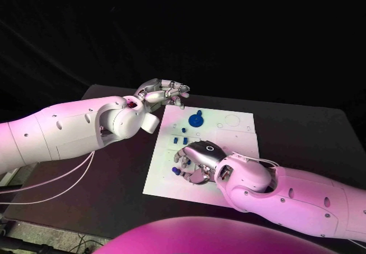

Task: Assemble the parts on the task board

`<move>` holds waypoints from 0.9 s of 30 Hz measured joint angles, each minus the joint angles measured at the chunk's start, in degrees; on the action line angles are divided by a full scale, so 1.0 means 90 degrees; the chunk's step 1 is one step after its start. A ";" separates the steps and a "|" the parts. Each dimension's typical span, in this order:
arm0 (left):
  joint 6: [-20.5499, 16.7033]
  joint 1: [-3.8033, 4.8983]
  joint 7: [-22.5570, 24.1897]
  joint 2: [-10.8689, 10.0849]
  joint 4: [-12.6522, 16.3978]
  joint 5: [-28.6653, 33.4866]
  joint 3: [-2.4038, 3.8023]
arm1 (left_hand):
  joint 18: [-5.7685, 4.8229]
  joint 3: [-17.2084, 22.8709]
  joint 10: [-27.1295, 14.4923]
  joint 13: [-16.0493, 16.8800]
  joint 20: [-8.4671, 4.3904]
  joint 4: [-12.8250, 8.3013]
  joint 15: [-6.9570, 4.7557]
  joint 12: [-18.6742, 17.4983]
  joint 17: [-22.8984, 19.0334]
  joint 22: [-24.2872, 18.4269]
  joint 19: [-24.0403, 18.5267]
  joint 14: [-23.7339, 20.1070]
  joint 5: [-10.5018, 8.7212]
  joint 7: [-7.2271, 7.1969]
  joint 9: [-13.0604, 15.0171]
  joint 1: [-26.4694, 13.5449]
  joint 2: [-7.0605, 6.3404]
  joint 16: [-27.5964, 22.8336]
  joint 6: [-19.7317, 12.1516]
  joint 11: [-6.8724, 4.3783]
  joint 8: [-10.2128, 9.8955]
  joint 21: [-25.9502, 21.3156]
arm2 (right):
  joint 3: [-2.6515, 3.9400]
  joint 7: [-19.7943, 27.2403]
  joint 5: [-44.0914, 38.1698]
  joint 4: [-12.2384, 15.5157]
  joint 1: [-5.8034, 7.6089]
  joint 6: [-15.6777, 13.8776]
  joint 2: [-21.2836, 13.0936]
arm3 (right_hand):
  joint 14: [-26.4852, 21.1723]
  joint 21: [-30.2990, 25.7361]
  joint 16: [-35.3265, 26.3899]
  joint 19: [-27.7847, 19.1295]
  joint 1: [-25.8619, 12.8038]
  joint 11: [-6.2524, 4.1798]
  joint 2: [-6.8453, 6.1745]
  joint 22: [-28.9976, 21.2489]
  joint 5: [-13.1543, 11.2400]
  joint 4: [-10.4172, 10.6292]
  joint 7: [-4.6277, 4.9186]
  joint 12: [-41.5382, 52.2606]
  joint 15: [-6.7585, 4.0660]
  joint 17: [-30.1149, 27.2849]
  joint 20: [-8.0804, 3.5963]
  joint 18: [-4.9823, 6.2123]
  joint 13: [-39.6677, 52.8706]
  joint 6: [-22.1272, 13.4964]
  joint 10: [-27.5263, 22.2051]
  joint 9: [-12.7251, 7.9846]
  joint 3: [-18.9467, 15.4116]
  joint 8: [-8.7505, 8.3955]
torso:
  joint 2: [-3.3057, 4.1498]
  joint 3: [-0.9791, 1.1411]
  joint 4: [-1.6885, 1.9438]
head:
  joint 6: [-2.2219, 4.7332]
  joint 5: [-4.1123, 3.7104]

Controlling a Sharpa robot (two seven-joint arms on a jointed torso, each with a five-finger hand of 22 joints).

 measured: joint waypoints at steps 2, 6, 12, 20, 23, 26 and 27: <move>0.0004 0.0000 -0.0001 -0.0003 -0.0001 0.0000 0.0000 | 0.0000 0.0000 0.0000 -0.0003 0.0000 0.0000 0.0000 0.0000 0.0000 0.0000 0.0000 0.0000 0.0000 0.0000 0.0000 0.0026 0.0025 -0.0024 0.0000 0.0000 0.0025 0.0000 | 0.0024 0.0020 0.0019 0.0128 0.0004 -0.0189 -0.0140 | 0.0000 0.0000 0.0000 0.0000 -0.0006 -0.0002 -0.0007 0.0000 0.0000 0.0013 -0.0018 0.0055 0.0000 -0.0008 0.0000 0.0000 0.0038 -0.0073 0.0002 -0.0022 -0.0085 -0.0052 | -0.0002 0.0000 -0.0001 | 0.0000 -0.0016; 0.0012 0.0000 -0.0004 -0.0010 -0.0004 0.0000 -0.0001 | 0.0000 0.0000 0.0000 -0.0006 0.0000 0.0000 0.0000 0.0000 0.0000 0.0000 0.0000 0.0000 0.0000 0.0000 0.0000 0.0025 0.0025 -0.0024 0.0000 0.0000 0.0025 0.0000 | 0.0089 0.0093 0.0202 0.0445 0.0084 -0.0527 -0.0515 | 0.0000 0.0000 0.0000 0.0000 -0.0006 -0.0079 -0.0006 0.0000 0.0000 0.0052 -0.0020 0.0260 0.0000 0.0001 0.0000 0.0000 0.0187 -0.0047 0.0181 -0.0035 -0.0240 -0.0038 | -0.0009 0.0000 -0.0007 | 0.0000 -0.0067; 0.0023 -0.0002 -0.0007 -0.0038 -0.0004 0.0000 -0.0006 | 0.0000 0.0000 0.0000 -0.0006 0.0000 0.0000 0.0000 0.0000 0.0000 -0.0001 0.0000 0.0000 0.0000 0.0000 0.0000 0.0025 0.0025 -0.0024 0.0000 0.0000 0.0025 0.0000 | 0.0149 0.0231 0.1277 0.0860 0.0438 -0.0763 -0.1392 | -0.0002 0.0154 0.0057 -0.0017 -0.0158 -0.0230 0.0003 -0.0001 0.0161 0.0328 -0.0152 0.1619 -0.0145 0.0160 -0.0095 0.0001 0.1373 0.0394 0.0499 0.0211 -0.0821 0.0366 | -0.0020 -0.0004 -0.0020 | 0.0000 -0.0227; 0.0027 -0.0006 -0.0007 -0.0091 -0.0003 0.0000 -0.0031 | 0.0000 -0.0018 -0.0015 -0.0005 0.0000 -0.0018 0.0015 0.0000 0.0000 -0.0001 0.0000 -0.0015 0.0000 0.0000 0.0000 0.0025 0.0025 -0.0024 0.0000 0.0015 0.0024 -0.0026 | 0.0138 0.0168 0.2790 0.1188 0.0700 -0.0550 -0.2648 | -0.0001 0.0575 0.0758 -0.0011 -0.0214 -0.0341 0.0273 -0.0002 0.0324 0.1247 -0.0317 0.7324 -0.0210 0.0743 -0.0176 -0.0102 0.6526 0.0349 0.0833 0.1083 -0.2371 0.0948 | -0.0062 -0.0016 -0.0086 | 0.0000 -0.0457; 0.0028 -0.0012 -0.0007 -0.0102 -0.0003 0.0000 -0.0042 | 0.0000 -0.0018 -0.0025 -0.0005 0.0000 -0.0018 0.0024 0.0000 0.0000 -0.0001 0.0000 -0.0024 0.0000 0.0000 0.0000 0.0025 0.0025 -0.0024 0.0000 0.0024 0.0024 -0.0026 | 0.0108 0.0069 0.2954 0.1294 0.0636 -0.0446 -0.2965 | -0.0001 0.0597 0.0814 -0.0011 -0.0083 -0.0343 0.0357 -0.0002 0.0239 0.1533 -0.0298 0.7542 -0.0209 0.0743 -0.0175 -0.0101 0.6717 0.0329 0.0854 0.1164 -0.2798 0.0957 | -0.0077 -0.0022 -0.0117 | 0.0000 -0.0527; 0.0029 -0.0014 -0.0003 -0.0108 -0.0002 0.0000 -0.0048 | 0.0000 -0.0018 -0.0025 -0.0005 0.0000 -0.0018 0.0024 0.0000 0.0000 -0.0001 0.0000 -0.0024 0.0000 0.0000 0.0000 0.0025 0.0025 -0.0024 0.0000 0.0024 0.0024 -0.0026 | 0.0086 -0.0035 0.2964 0.1370 0.0540 -0.0396 -0.3148 | 0.0000 0.0597 0.0814 -0.0011 0.0014 -0.0331 0.0360 -0.0002 0.0214 0.1694 -0.0298 0.7492 -0.0209 0.0743 -0.0175 -0.0101 0.6668 0.0329 0.0785 0.1175 -0.2971 0.0957 | -0.0090 -0.0023 -0.0143 | 0.0000 -0.0553; 0.0029 -0.0014 -0.0002 -0.0110 -0.0001 0.0000 -0.0048 | 0.0000 -0.0018 -0.0024 -0.0005 0.0000 -0.0018 0.0024 0.0000 0.0000 -0.0001 0.0000 -0.0024 0.0000 0.0000 0.0000 0.0025 0.0025 -0.0024 0.0000 0.0024 0.0024 -0.0026 | 0.0080 -0.0082 0.2950 0.1396 0.0498 -0.0385 -0.3208 | -0.0001 0.0597 0.0814 -0.0011 0.0043 -0.0330 0.0340 -0.0002 0.0205 0.1761 -0.0298 0.7492 -0.0209 0.0743 -0.0175 -0.0102 0.6656 0.0329 0.0785 0.1175 -0.3038 0.0957 | -0.0095 -0.0022 -0.0154 | 0.0000 -0.0561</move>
